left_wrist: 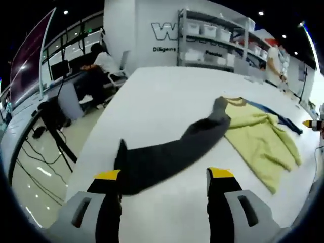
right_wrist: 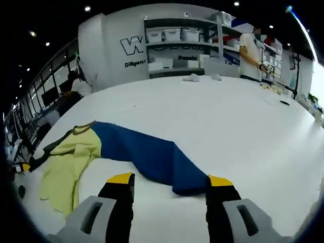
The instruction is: Fold the garment on the visible template until the final outline fits inside the template.
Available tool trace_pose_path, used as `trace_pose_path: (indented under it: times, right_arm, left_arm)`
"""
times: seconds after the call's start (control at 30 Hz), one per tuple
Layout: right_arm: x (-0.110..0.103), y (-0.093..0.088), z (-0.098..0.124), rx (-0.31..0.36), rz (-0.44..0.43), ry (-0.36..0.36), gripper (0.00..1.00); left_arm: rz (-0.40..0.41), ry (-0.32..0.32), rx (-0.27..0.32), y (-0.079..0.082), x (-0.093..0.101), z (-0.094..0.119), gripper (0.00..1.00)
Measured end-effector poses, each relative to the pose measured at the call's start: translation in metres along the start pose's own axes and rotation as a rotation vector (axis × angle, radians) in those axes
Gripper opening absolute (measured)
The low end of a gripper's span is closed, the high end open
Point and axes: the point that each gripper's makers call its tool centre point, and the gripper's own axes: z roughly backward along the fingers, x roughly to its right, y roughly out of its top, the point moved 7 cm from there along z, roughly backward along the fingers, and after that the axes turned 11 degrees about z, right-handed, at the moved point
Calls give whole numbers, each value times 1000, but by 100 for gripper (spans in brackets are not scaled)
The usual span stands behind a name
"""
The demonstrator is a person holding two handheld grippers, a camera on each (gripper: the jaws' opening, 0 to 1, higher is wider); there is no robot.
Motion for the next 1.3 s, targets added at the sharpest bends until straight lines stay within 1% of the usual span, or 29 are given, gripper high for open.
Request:
trace_pose_path:
  times: [0.03,0.07,0.1,0.2,0.23,0.3,0.4,0.43,0.5,0.53,0.63,0.8,0.87,0.9,1.0,1.03,1.1,1.13,1.2,1.23,1.3]
  right_arm:
    - [-7,-1,1,-5,7,23,57]
    - [-13,0,3,7,11,41,57]
    - [-17,0,4,11,18,52,60]
    - [-32,0,8,19,46,100,66]
    - [-40,-1,9,24,61,128,67]
    - [-52,-5,12,9,83,163,67]
    - [-70,-9,14,10,125,212,66]
    - [-78,-11,15,6,144,247,65]
    - [-84,-12,16,6,149,257,62]
    - [-90,-14,17,8,177,281,61]
    - [-103,-16,20,2,211,316,58]
    - [-123,-19,22,-5,253,377,50]
    - [-131,-23,20,-15,283,411,47]
    - [-134,-25,19,-15,288,416,45]
    - [-143,-31,17,-41,340,452,40]
    - [-146,-33,17,-43,376,462,38]
    - [-151,-36,18,-46,395,469,33]
    - [-154,-39,17,-54,420,486,31]
    - [-159,-44,16,-63,450,495,24]
    - [-160,-46,16,-69,455,498,21]
    - [-164,-50,16,-79,467,514,17]
  left_arm:
    - [-7,-12,-2,-1,3,1,70]
    - [-15,-20,-6,-1,5,1,71]
    - [-21,-24,-9,-2,8,2,73]
    - [-38,-65,-14,-3,20,6,79]
    - [-38,-69,-15,-3,21,7,80]
    - [-33,-98,-19,-5,30,10,81]
    - [-46,-143,-40,-10,45,12,82]
    - [-52,-153,-48,-13,50,13,82]
    - [-56,-173,-52,-15,57,15,82]
    - [-55,-184,-52,-16,62,15,82]
    - [-59,-218,-58,-20,73,16,80]
    - [-71,-274,-95,-29,95,15,76]
    - [-72,-283,-112,-34,104,14,73]
    - [-66,-282,-120,-36,106,14,72]
    - [-31,-279,-128,-42,112,12,68]
    - [-23,-282,-136,-45,114,11,67]
    - [-28,-294,-146,-49,118,10,61]
    - [-38,-301,-161,-52,122,10,59]
    - [-58,-308,-184,-56,126,9,52]
    - [-61,-302,-189,-57,128,8,51]
    - [-80,-305,-220,-63,132,6,48]
